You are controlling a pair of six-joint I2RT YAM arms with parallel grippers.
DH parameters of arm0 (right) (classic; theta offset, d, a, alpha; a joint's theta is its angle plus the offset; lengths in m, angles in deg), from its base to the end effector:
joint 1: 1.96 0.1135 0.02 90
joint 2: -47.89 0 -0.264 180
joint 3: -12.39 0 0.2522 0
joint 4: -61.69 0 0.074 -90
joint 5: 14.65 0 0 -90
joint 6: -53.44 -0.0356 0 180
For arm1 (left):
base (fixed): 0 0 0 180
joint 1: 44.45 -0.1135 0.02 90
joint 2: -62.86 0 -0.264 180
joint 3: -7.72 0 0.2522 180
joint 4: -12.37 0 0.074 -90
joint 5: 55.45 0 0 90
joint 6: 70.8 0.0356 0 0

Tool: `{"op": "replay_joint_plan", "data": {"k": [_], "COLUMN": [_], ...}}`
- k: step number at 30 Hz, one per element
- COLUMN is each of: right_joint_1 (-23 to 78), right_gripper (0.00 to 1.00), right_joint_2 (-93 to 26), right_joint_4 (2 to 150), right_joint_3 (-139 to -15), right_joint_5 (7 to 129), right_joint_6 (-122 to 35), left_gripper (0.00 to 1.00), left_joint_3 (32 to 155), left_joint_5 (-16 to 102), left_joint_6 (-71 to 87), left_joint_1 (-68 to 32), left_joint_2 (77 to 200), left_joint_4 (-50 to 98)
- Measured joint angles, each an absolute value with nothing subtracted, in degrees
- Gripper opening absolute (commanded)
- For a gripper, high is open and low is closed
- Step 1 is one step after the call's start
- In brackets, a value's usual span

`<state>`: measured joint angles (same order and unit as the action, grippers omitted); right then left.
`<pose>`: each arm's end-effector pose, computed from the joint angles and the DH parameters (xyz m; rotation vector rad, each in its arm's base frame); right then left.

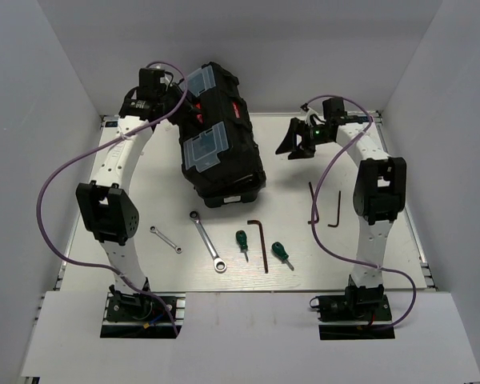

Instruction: Sort the tools into containers

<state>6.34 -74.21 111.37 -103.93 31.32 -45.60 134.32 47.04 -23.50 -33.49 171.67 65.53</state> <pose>0.4592 0.0920 0.2297 -0.2923 2.4528 1.0945 0.4246 -0.0901 0.3775 -0.4980 2.2216 -0.7519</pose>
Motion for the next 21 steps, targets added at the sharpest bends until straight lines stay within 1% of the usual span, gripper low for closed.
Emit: {"op": "replay_joint_plan", "data": {"k": [3,7,11,14,16,17,18,19,20,21], "right_joint_1": [7.1,9.4,12.8,15.2,16.8,17.2,17.8,18.1,18.3,18.4], "right_gripper": [0.79,0.75,0.73,0.70,0.63,0.57,0.38,0.25,0.05,0.00], "right_joint_2": [-76.1,-79.6,-82.9,-85.6,-87.0,-87.6,-88.0,-88.0,-88.0,-87.9], "right_joint_4": [108.2,104.9,102.2,101.1,101.3,101.3,101.4,101.2,102.2,102.4], "right_joint_3": [-106.9,-112.3,-114.7,-115.6,-115.7,-115.7,-115.7,-115.7,-116.1,-116.2], "right_joint_5": [28.9,28.7,28.9,29.4,30.3,30.5,30.0,29.9,31.0,31.5], "right_joint_6": [-48.2,-50.0,-51.3,-51.3,-51.1,-50.9,-51.2,-51.5,-52.9,-52.9], "left_gripper": [0.00,0.00,0.00,0.00,0.00,0.00,0.00,0.00,0.00,0.00], "left_joint_3": [134.3,134.3,134.3,134.3,134.3,134.3,134.3,134.3,134.3,134.3], "left_joint_5": [50.9,56.1,59.9,61.5,62.1,62.3,62.8,63.2,63.4,63.6], "left_joint_6": [-25.2,-26.8,-27.6,-27.8,-27.7,-27.5,-27.6,-27.5,-27.4,-27.3], "left_joint_1": [-34.7,-36.2,-37.3,-37.8,-38.1,-38.3,-38.4,-38.5,-38.8,-38.8], "left_joint_2": [172.3,173.2,174.2,174.6,174.6,174.8,174.9,174.9,174.9,174.9], "left_joint_4": [65.2,64.4,63.8,63.5,63.5,63.3,63.2,63.2,63.3,63.4]}}
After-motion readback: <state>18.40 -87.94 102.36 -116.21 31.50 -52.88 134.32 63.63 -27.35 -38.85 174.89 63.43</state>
